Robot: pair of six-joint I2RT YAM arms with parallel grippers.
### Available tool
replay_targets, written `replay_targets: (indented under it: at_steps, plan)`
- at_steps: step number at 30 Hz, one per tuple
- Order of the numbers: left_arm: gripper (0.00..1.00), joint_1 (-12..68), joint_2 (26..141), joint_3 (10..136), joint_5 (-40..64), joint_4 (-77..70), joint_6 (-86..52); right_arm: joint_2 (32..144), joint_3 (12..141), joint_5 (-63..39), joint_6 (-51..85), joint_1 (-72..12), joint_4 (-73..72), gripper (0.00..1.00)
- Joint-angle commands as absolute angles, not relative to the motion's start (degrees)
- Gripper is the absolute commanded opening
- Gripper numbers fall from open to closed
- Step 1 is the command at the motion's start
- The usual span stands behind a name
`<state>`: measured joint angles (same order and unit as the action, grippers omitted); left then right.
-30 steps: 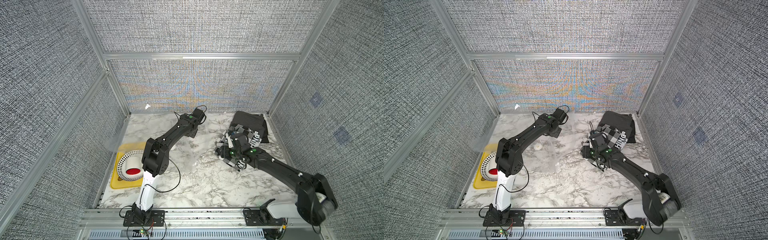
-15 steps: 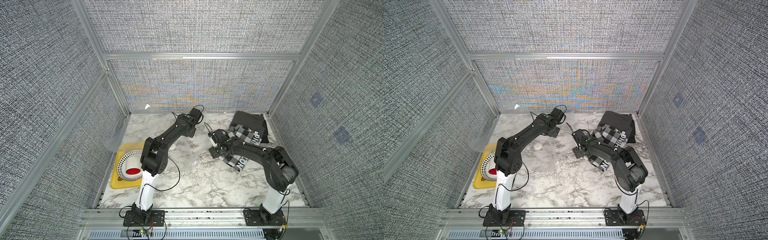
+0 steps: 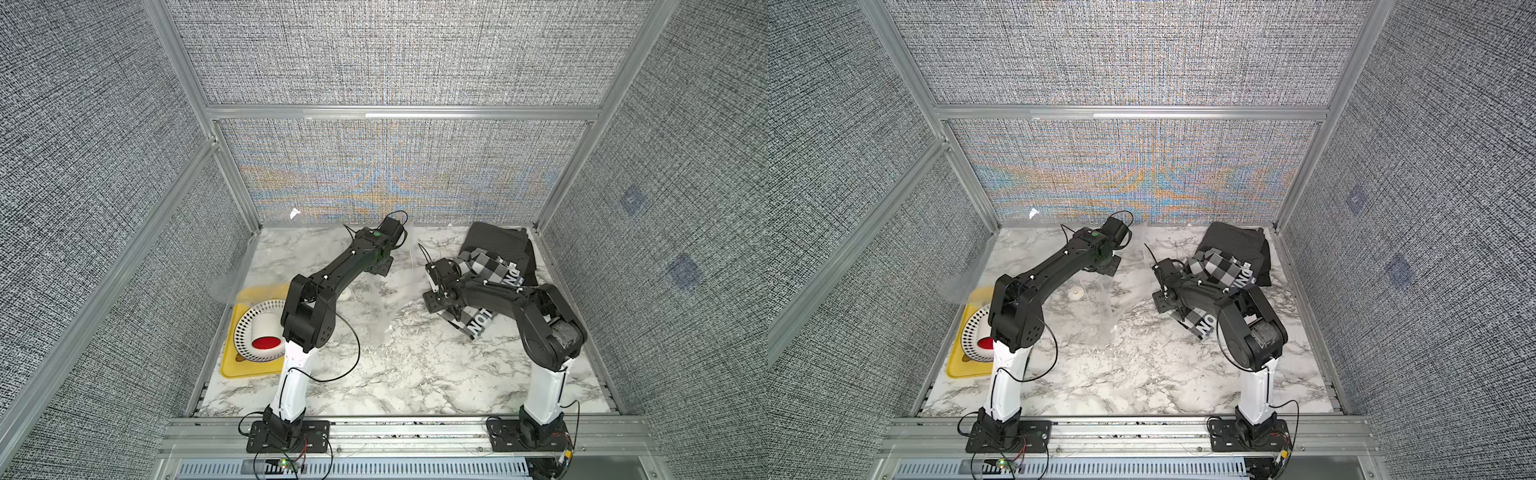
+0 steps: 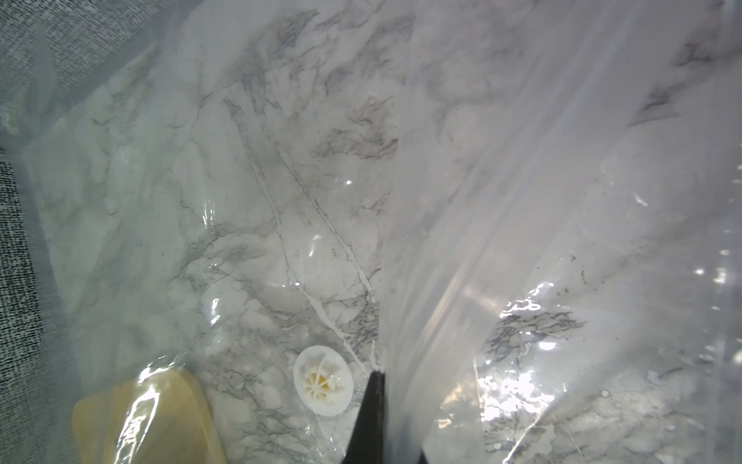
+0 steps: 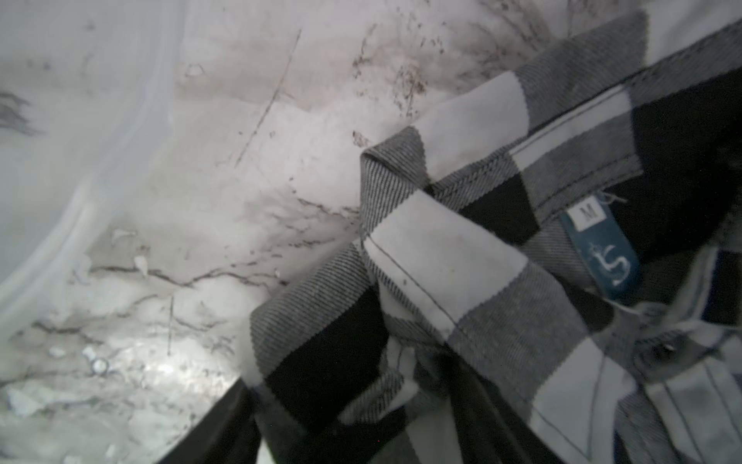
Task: Place the folded shirt into the vacuum bag
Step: Pick up the shirt from the center of the board.
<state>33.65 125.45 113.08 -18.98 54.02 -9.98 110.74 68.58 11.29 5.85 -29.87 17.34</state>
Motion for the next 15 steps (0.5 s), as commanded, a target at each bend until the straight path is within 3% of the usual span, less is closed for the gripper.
replay_targets:
  at_steps: [1,7,10,15]
  plan:
    - [0.0,33.73,125.26,112.58,-15.19,53.16,-11.32,111.96,67.73,10.79,7.25,-29.71,21.71,0.5]
    - [0.0,34.6,124.54,110.1,-11.46,49.97,-14.96,107.42,64.68,6.28,10.27,-28.09,19.84,0.14]
    - [0.0,35.71,124.28,109.25,-10.82,47.99,-16.78,104.82,63.26,4.84,12.01,-26.43,19.21,0.0]
    - [0.0,37.21,124.9,108.37,-11.3,45.19,-19.06,98.75,60.62,1.63,14.97,-23.61,18.01,0.0]
